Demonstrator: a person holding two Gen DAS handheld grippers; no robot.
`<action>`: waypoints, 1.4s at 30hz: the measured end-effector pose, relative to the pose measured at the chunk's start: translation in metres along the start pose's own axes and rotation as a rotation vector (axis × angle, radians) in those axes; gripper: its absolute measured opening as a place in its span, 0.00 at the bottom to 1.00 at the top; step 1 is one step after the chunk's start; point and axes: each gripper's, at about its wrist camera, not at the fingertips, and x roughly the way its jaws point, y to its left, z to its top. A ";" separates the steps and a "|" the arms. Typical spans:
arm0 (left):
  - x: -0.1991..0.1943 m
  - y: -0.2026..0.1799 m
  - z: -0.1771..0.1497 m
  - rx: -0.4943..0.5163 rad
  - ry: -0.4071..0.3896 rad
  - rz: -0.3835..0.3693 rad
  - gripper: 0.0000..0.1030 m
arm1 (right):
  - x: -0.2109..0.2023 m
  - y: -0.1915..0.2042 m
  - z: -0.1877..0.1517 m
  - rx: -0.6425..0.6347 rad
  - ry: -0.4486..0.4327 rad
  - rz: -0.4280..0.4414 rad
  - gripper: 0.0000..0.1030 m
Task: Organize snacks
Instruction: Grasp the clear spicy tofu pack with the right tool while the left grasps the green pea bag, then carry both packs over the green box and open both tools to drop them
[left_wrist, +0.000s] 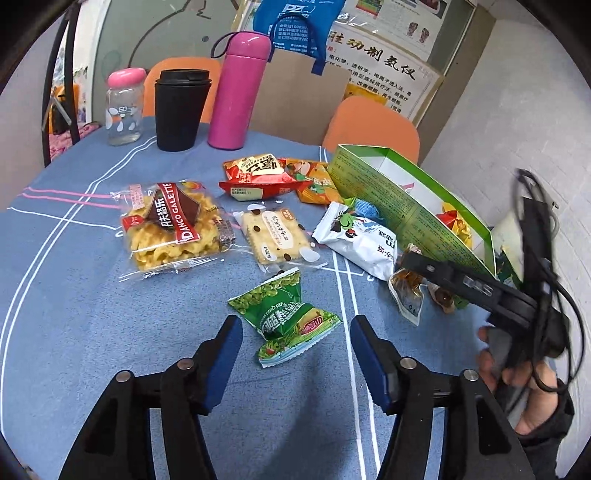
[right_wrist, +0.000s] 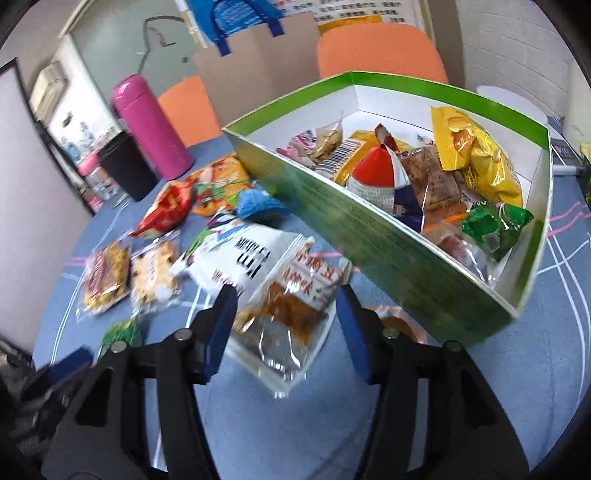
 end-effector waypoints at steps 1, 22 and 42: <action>0.000 0.001 -0.001 -0.002 0.006 -0.003 0.61 | 0.006 0.000 0.001 0.009 0.002 -0.026 0.56; 0.034 0.004 0.006 -0.019 0.085 -0.059 0.27 | -0.014 -0.001 -0.024 -0.147 0.004 0.034 0.41; 0.011 -0.069 0.065 0.099 -0.041 -0.133 0.26 | -0.078 -0.024 0.033 -0.128 -0.281 0.070 0.36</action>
